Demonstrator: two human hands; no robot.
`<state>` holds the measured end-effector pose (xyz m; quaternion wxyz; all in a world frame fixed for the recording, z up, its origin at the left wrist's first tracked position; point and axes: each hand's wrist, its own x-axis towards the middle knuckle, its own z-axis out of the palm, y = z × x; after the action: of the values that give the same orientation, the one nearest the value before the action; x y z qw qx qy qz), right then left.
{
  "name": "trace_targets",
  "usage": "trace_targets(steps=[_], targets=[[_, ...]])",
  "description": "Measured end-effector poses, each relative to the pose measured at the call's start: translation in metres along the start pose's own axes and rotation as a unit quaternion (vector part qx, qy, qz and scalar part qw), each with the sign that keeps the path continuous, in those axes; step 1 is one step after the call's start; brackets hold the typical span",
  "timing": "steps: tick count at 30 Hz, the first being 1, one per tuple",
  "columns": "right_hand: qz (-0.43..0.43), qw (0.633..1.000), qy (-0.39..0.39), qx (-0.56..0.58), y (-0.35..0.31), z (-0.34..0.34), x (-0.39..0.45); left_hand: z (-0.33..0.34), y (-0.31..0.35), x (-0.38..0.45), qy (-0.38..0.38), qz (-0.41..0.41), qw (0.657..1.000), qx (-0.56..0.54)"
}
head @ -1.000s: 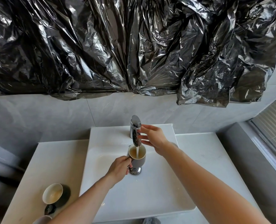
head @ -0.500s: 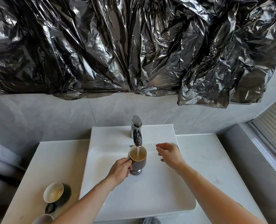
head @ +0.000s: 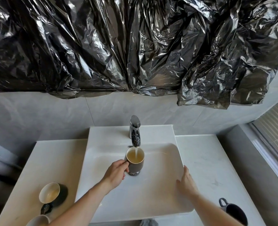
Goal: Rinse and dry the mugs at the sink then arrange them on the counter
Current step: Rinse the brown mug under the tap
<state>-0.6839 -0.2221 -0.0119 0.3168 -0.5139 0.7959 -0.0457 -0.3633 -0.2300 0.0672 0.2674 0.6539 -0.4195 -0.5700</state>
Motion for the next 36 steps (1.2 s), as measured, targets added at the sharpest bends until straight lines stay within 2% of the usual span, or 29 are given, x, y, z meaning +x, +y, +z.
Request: trace_targets(steps=[5, 11, 26, 36], targets=[[-0.006, 0.998, 0.058, 0.012, 0.011, 0.011, 0.0, -0.001, -0.002, 0.001, 0.005, 0.005, 1.0, -0.008], [-0.02, 0.996, 0.083, -0.006, 0.018, 0.02, 0.003, -0.002, -0.004, 0.004, 0.011, 0.008, 1.0, -0.009], [-0.009, 0.999, 0.05, 0.014, 0.013, 0.014, 0.0, 0.005, 0.001, 0.006, 0.033, 0.008, 0.999, -0.019], [-0.002, 0.999, 0.029, 0.043, 0.012, 0.01, -0.001, 0.012, -0.008, 0.017, 0.04, 0.016, 0.999, 0.023]])
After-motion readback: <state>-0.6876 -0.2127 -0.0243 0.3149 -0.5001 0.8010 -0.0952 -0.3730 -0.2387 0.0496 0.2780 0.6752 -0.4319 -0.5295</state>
